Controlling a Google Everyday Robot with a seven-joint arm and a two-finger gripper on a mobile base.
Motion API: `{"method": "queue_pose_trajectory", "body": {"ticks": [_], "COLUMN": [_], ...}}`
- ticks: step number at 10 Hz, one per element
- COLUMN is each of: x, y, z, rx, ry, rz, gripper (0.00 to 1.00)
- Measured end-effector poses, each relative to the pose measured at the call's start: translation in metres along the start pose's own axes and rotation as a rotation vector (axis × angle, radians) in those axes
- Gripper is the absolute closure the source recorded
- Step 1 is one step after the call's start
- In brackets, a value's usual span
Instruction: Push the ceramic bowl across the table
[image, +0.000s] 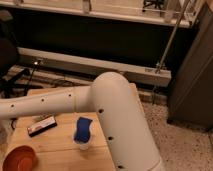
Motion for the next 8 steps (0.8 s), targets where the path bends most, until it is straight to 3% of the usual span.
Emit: {"method": "queue_pose_trajectory", "body": {"ticks": [4, 8], "x": [-0.017, -0.022], "y": [0.005, -0.010], "z": [0.046, 0.074], "rx": [-0.025, -0.002], "ry": [-0.081, -0.138], "rz": [-0.079, -0.119], "gripper": [1.00, 1.00]}}
